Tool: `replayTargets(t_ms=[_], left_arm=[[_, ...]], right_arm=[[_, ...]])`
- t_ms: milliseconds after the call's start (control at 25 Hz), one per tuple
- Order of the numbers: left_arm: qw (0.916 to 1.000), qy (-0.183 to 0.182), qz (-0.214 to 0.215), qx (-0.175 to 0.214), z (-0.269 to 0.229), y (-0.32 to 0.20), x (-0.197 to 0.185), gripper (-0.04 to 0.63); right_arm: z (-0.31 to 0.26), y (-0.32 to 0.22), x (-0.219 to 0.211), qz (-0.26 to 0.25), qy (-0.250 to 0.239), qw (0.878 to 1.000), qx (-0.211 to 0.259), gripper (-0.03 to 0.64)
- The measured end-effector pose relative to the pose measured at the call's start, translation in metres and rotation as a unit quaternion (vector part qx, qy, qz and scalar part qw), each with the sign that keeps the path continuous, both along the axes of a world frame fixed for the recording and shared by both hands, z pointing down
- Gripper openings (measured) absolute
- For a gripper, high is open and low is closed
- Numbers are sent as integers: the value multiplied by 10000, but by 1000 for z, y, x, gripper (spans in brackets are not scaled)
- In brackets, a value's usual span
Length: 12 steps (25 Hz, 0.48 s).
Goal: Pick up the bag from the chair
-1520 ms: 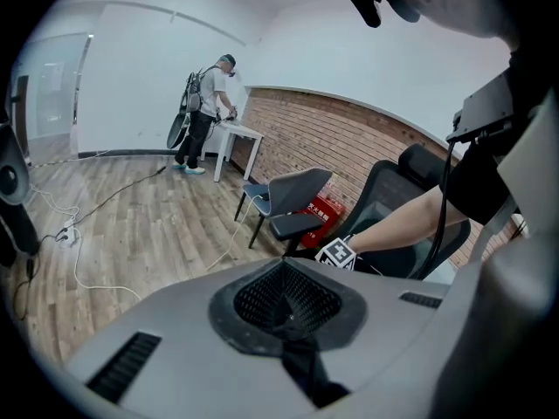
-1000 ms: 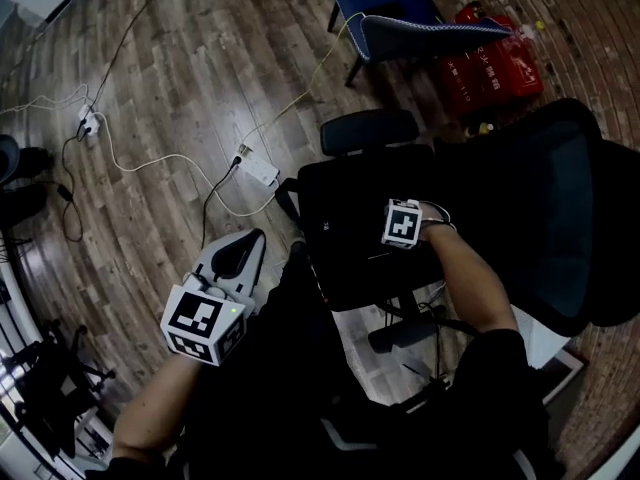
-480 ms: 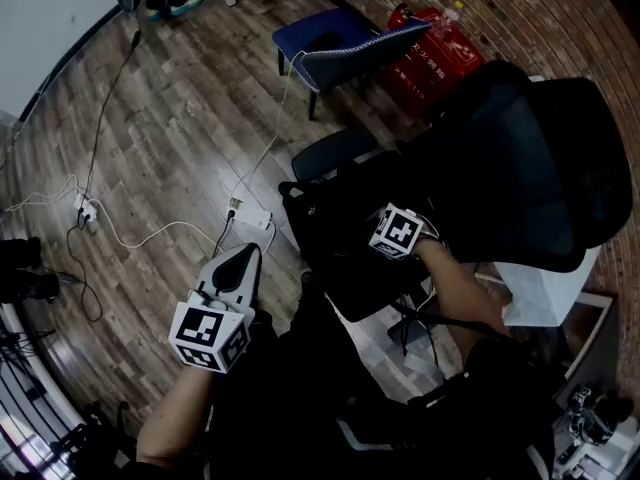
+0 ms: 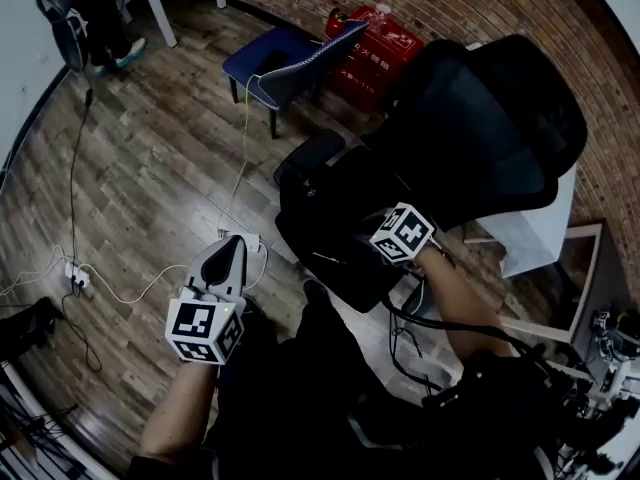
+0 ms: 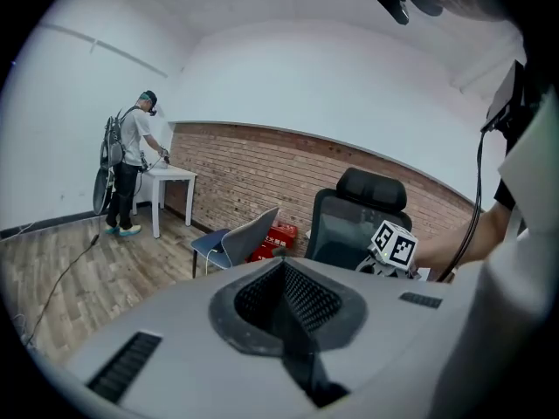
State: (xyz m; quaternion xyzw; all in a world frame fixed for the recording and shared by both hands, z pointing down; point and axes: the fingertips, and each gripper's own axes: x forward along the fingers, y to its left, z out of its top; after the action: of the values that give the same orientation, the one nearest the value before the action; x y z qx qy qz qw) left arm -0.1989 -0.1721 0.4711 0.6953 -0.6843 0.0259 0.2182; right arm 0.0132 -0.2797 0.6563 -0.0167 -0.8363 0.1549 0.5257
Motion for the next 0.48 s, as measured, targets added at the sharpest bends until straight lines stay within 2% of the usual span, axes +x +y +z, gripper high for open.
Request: replayTargets(t_ms=[240, 360, 480], left_arm=[[9983, 93, 549, 191, -10, -4, 0, 12], [9970, 100, 718, 285, -18, -7, 2, 12], [9936, 115, 1040, 416, -27, -18, 5, 12]], right_arm=[[-54, 11, -5, 1121, -533, 9920, 231, 71], [-87, 15, -6, 1601, -795, 9832, 367, 71], [-117, 14, -4, 2151, -1083, 9691, 533, 71]])
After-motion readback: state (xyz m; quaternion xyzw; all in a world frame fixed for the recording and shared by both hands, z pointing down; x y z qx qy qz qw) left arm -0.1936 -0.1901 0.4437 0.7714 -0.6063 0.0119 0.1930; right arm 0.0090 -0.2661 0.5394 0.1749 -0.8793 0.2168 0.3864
